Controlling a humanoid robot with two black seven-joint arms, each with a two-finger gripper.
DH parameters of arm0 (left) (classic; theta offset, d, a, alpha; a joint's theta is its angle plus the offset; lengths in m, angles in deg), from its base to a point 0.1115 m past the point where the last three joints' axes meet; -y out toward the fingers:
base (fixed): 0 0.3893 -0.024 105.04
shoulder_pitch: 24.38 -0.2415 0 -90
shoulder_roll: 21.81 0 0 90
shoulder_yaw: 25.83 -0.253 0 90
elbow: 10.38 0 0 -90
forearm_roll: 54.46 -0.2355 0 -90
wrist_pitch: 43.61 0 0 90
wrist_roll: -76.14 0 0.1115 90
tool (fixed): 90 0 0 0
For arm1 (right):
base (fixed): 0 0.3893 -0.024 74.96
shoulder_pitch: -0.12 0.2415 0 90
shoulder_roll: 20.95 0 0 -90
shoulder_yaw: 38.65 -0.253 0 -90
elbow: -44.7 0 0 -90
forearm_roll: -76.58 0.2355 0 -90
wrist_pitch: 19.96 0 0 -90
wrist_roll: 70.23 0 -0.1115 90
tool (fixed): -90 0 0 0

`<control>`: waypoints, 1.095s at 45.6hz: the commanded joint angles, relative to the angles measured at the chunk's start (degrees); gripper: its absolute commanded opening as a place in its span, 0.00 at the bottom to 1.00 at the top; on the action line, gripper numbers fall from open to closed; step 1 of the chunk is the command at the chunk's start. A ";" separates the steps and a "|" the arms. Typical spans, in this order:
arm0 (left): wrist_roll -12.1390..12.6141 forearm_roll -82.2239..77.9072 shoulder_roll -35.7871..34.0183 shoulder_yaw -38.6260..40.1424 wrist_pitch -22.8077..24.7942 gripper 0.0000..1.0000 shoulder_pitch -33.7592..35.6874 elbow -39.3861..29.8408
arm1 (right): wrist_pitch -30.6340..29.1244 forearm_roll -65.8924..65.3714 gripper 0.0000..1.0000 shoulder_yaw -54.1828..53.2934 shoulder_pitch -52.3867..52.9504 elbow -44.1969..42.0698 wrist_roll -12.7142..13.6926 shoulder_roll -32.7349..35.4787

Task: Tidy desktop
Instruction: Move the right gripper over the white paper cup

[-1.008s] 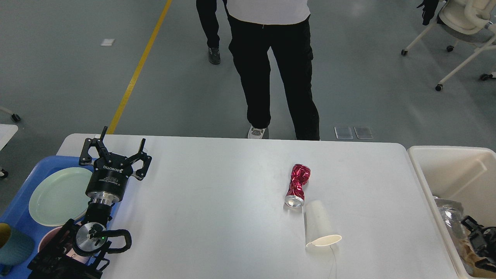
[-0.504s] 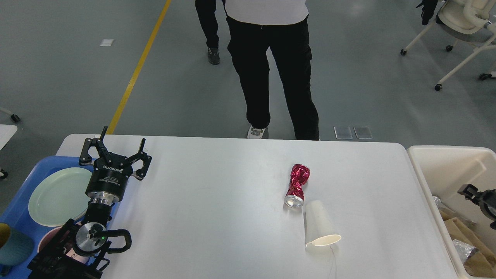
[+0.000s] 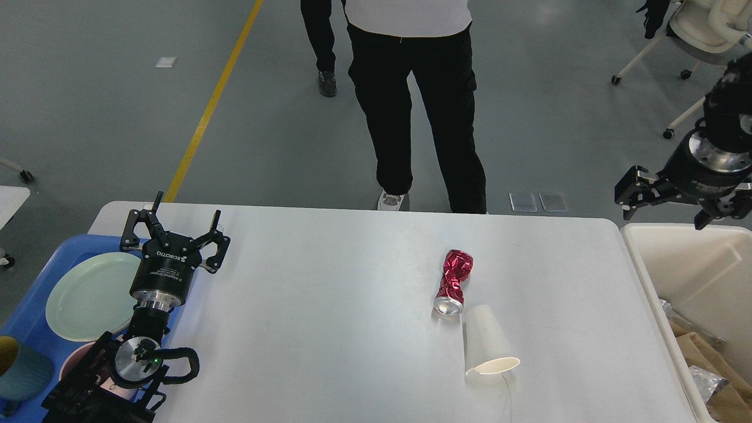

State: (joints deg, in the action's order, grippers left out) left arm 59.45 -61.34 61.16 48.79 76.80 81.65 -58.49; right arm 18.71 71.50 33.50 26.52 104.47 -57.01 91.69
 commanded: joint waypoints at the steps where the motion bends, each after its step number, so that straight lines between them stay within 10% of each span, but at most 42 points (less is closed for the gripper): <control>1: -0.01 0.02 0.00 0.00 0.00 0.96 -0.03 -0.05 | -3.68 0.77 1.00 -0.26 9.80 6.58 0.05 -2.08; 22: -0.01 0.11 0.00 0.00 0.00 0.96 -0.03 0.04 | -3.68 11.67 1.00 -0.34 39.87 30.85 0.05 -2.25; 50: -0.01 0.02 0.00 0.00 0.00 0.96 0.06 0.04 | 11.93 12.90 1.00 -7.98 15.03 27.34 0.14 -8.57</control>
State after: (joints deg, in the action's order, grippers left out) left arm 59.45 -61.33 61.16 48.79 76.80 81.66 -58.45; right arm 26.53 84.43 27.73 47.88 132.33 -56.92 84.99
